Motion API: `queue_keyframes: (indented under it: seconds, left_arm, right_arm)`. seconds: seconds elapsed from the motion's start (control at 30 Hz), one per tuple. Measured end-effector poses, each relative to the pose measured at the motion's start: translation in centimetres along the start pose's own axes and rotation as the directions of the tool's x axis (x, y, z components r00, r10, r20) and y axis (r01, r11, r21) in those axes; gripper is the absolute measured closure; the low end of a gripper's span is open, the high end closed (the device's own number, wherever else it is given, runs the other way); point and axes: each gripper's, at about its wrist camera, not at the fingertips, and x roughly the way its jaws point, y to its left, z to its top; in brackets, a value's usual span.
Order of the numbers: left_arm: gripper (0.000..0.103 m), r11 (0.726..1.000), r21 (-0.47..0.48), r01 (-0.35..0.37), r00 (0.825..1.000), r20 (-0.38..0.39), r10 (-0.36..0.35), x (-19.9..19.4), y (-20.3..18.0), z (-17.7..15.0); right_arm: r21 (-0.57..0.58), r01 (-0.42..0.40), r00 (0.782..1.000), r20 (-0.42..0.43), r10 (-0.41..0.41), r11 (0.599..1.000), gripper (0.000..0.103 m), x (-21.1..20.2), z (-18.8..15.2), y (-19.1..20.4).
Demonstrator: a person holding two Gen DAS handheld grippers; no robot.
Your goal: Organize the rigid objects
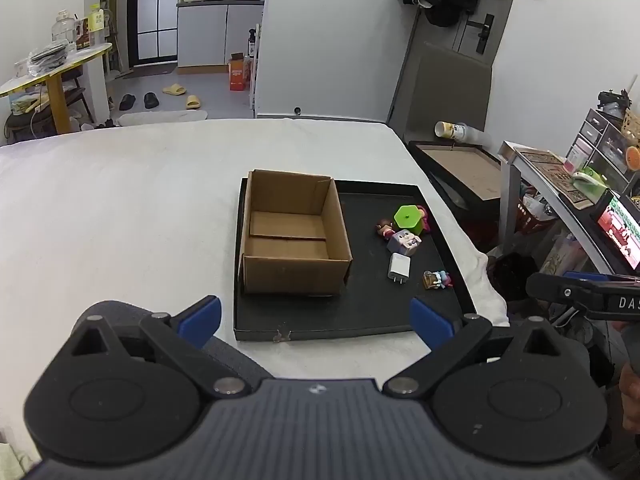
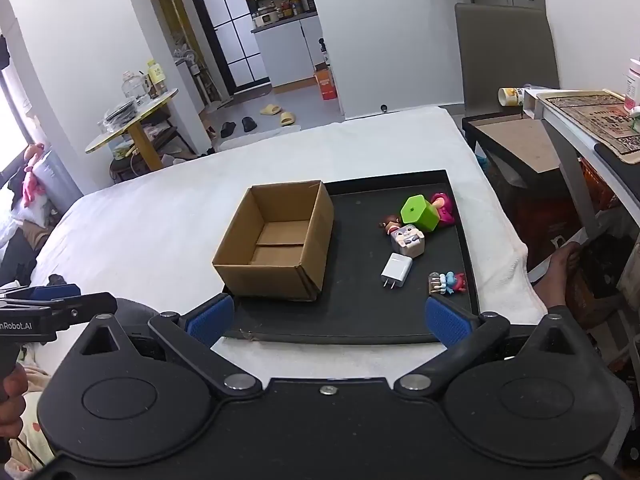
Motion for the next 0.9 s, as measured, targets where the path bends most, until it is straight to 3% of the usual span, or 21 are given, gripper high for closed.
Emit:
queue_keyframes:
  seconds: [0.9]
  left_arm:
    - [0.003, 1.000, -0.012, 0.001, 1.000, 0.021, 0.000, -1.1, 0.1, -0.5]
  right_arm:
    - [-0.011, -0.006, 1.000, 0.009, 0.006, 1.000, 0.000, -1.1, 0.2, 0.3]
